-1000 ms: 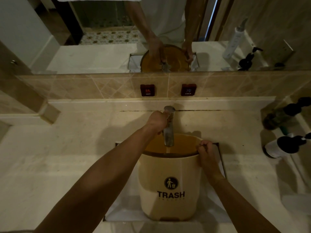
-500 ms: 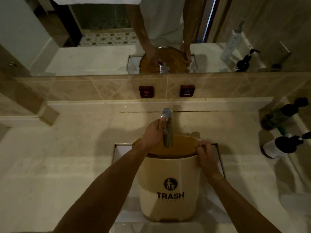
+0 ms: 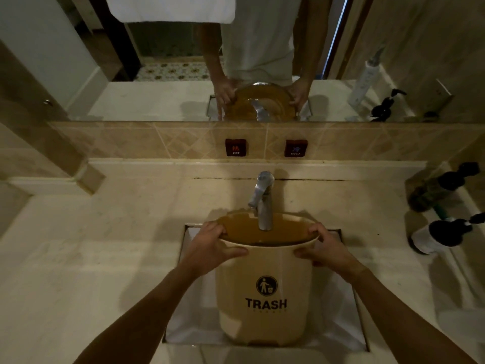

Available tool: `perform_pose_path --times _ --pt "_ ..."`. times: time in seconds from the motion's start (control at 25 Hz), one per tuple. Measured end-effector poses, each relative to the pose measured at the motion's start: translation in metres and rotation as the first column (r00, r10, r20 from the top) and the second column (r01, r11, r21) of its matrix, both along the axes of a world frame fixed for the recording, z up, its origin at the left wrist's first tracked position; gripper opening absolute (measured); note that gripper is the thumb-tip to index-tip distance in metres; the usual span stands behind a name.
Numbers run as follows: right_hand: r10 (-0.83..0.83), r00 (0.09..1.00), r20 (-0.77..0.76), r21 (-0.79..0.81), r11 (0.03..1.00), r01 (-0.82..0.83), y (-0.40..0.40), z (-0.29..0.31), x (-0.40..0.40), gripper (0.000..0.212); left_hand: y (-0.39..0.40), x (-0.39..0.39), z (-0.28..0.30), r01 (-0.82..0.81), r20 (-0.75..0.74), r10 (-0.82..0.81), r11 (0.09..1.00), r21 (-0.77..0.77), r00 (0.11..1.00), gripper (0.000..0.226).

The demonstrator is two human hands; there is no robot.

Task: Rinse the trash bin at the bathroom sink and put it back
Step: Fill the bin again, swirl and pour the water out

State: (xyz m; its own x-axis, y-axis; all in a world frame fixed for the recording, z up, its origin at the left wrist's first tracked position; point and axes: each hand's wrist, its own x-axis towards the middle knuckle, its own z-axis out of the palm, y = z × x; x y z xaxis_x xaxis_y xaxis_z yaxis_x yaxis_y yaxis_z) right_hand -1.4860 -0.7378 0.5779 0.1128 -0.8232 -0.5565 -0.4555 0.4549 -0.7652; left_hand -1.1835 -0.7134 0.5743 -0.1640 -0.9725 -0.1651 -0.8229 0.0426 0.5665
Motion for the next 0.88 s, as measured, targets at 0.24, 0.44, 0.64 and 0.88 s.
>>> perform_pose_path --times 0.24,0.44,0.64,0.88 --pt "-0.088 0.982 0.166 0.047 0.996 0.081 0.010 -0.009 -0.001 0.038 -0.002 -0.007 0.047 0.072 0.032 -0.068 0.985 -0.156 0.997 0.056" --pt "-0.124 0.901 0.416 0.151 0.986 0.066 0.014 -0.011 0.022 0.028 -0.004 -0.006 0.105 0.122 0.224 -0.074 0.970 -0.211 0.972 0.054" --pt "-0.105 0.786 0.609 0.164 0.986 0.005 0.037 -0.013 0.058 0.036 0.016 0.008 0.145 0.162 0.362 -0.069 0.959 -0.234 0.930 0.054" --pt "-0.018 0.822 0.570 0.038 0.999 -0.004 0.053 0.016 0.100 0.057 0.057 0.058 0.163 0.129 0.354 0.016 0.916 -0.380 0.935 0.068"
